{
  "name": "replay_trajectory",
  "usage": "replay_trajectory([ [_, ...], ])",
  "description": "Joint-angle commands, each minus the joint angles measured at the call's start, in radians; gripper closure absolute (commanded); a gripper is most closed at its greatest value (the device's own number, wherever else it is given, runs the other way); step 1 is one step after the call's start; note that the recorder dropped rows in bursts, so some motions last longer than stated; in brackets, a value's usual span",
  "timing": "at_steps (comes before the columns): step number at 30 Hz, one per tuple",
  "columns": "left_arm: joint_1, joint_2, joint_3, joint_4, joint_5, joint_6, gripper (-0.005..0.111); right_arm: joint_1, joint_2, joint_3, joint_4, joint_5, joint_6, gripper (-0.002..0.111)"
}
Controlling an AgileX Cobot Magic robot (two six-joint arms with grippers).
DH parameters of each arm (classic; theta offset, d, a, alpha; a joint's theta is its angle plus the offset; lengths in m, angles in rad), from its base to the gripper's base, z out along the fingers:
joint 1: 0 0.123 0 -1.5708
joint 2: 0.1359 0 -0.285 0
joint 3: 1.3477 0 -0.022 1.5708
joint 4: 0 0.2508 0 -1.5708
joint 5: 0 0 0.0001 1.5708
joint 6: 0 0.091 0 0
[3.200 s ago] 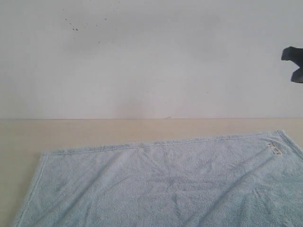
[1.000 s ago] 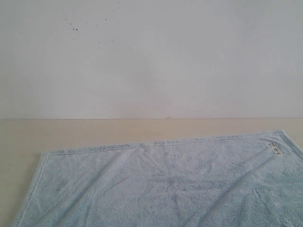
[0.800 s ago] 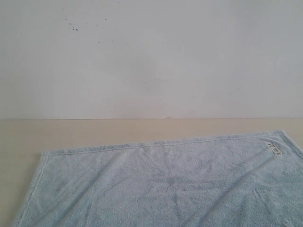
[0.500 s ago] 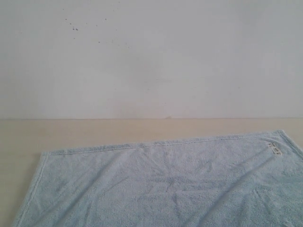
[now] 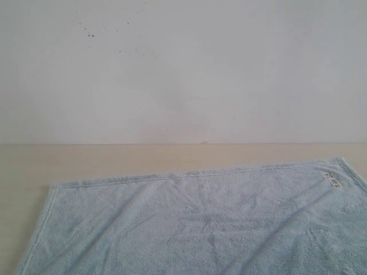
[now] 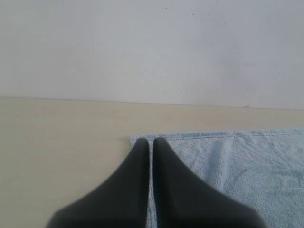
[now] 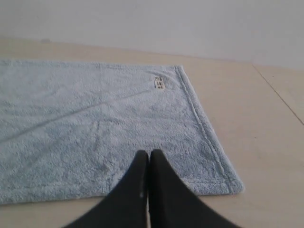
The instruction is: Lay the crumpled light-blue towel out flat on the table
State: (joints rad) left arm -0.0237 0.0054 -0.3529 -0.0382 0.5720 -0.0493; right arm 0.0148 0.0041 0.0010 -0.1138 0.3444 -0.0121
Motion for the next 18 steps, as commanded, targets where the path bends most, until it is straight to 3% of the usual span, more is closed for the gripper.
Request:
replay_trajectory([
  [1,-0.008,-0.005,0.003,0.005,-0.003,-0.01,0.103,0.031,-0.004,-0.001,-0.041,0.016,0.012,0.108],
  [18,-0.008,-0.005,0.003,0.005,-0.003,-0.01,0.103,0.037,-0.004,-0.001,-0.041,0.016,0.012,0.108],
])
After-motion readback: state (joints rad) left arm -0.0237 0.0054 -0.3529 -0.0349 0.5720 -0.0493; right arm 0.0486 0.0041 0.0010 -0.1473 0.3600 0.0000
